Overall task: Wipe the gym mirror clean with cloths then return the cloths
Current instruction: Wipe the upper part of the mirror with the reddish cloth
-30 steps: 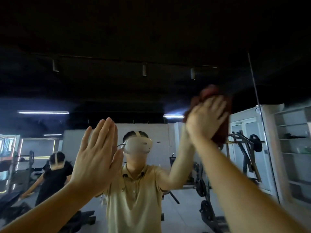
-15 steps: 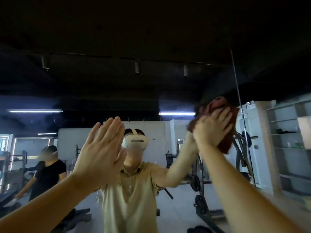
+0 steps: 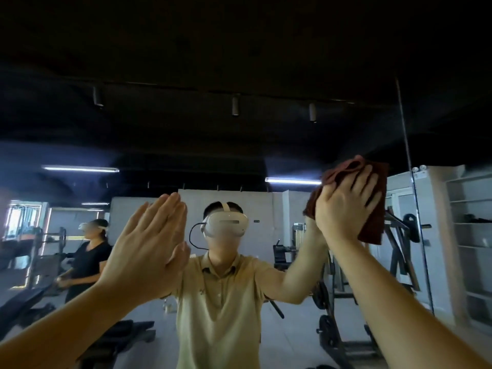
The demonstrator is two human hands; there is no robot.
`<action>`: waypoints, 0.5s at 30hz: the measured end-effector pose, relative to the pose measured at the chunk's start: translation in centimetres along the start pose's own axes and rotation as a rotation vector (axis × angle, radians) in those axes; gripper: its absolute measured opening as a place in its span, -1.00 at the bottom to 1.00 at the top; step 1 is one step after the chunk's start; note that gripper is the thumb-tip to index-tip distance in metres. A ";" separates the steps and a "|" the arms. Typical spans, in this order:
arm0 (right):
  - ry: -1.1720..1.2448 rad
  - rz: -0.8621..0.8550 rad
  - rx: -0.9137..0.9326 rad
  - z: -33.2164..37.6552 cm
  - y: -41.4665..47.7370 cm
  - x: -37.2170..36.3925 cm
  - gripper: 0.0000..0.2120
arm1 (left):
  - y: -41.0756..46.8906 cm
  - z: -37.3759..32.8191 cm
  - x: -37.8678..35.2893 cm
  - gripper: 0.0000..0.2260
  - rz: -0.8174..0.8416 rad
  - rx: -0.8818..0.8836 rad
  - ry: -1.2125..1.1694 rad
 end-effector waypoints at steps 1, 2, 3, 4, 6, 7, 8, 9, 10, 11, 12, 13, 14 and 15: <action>0.010 0.010 0.006 2.1 -0.5 0.0 -0.39 | -0.5 1.0 0.5 -0.33 -0.026 0.014 -0.025; 0.016 0.027 0.037 4.5 -1.1 -0.1 -0.39 | -1.0 2.3 1.0 -0.33 -0.041 0.030 -0.046; 0.015 0.036 0.078 7.0 -1.8 -0.3 -0.39 | -1.5 3.7 1.4 -0.33 -0.044 0.042 -0.057; 0.012 0.045 0.122 9.6 -2.7 -0.4 -0.39 | -2.0 5.1 1.7 -0.34 -0.045 0.051 -0.060; 0.008 0.037 0.204 14.9 -4.5 -0.5 -0.40 | -3.5 8.8 2.2 -0.34 -0.043 0.077 -0.062; 0.020 0.020 0.240 17.8 -5.3 -0.4 -0.41 | -4.3 10.9 2.4 -0.34 -0.038 0.096 -0.062; 0.040 0.007 0.269 20.8 -6.2 -0.4 -0.42 | -5.2 13.2 2.4 -0.33 -0.032 0.114 -0.064; 0.059 -0.001 0.293 23.9 -7.2 -0.2 -0.42 | -6.1 15.6 2.4 -0.33 -0.028 0.127 -0.072; 0.073 -0.004 0.322 27.1 -8.5 -0.2 -0.42 | -7.0 17.9 2.3 -0.33 -0.038 0.129 -0.080; 0.085 -0.010 0.358 30.4 -10.0 -0.1 -0.42 | -8.0 20.3 2.3 -0.33 -0.059 0.124 -0.084; 0.098 -0.018 0.403 33.6 -11.8 0.0 -0.42 | -8.9 22.6 2.2 -0.33 -0.086 0.118 -0.087; 0.114 -0.029 0.456 36.8 -13.9 0.0 -0.42 | -9.7 25.0 2.1 -0.35 -0.122 0.115 -0.095; 0.138 -0.040 0.507 39.7 -16.1 0.0 -0.42 | -10.4 27.2 2.1 -0.37 -0.166 0.117 -0.112; 0.164 -0.045 0.555 42.1 -18.7 -0.2 -0.42 | -10.9 29.3 2.2 -0.40 -0.210 0.120 -0.134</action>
Point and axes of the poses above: each hand's wrist, its own y-axis towards the middle knuckle, its own x-axis out of the back of the hand, z = x × y, the point moved 10 cm from there along y, towards the middle knuckle, and after that the axes turned 2 degrees about -y, right-handed, at the moved point
